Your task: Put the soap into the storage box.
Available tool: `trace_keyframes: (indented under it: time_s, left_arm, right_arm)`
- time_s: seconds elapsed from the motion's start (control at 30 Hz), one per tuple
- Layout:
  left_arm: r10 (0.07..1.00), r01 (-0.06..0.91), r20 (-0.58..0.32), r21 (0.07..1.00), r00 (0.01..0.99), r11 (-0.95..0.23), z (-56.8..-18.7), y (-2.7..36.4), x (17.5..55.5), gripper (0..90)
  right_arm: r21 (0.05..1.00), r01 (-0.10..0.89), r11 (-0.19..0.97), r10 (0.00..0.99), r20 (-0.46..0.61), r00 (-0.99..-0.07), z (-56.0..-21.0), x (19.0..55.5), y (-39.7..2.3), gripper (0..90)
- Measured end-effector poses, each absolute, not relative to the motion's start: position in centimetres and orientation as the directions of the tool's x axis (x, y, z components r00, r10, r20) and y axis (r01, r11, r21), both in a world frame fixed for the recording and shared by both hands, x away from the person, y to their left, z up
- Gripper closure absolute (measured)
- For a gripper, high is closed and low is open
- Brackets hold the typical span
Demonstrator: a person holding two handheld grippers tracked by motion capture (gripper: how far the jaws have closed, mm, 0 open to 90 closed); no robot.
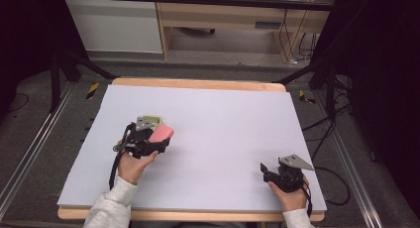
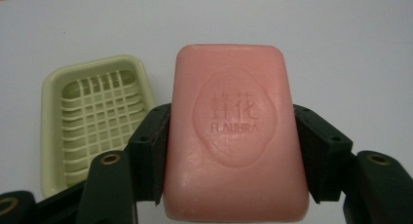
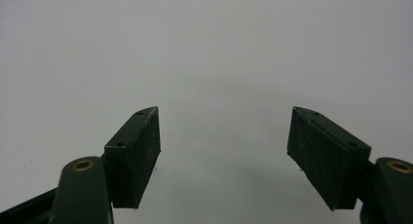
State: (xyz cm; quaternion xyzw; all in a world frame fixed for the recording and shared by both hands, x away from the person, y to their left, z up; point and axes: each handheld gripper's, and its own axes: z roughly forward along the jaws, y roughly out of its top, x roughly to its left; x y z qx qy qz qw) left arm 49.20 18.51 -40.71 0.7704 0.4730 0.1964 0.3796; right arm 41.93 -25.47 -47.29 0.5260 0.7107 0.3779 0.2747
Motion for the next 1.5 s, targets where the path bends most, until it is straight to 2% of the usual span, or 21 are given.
trace_keyframes:
  time_s: [1.5]
  left_arm:
    - [0.943,0.623,-0.053,0.763,0.327,-0.173,-42.0,22.5,54.4,37.3]
  right_arm:
    - [0.823,0.542,0.169,0.953,0.003,-0.302,-47.4,42.2,-25.2,27.8]
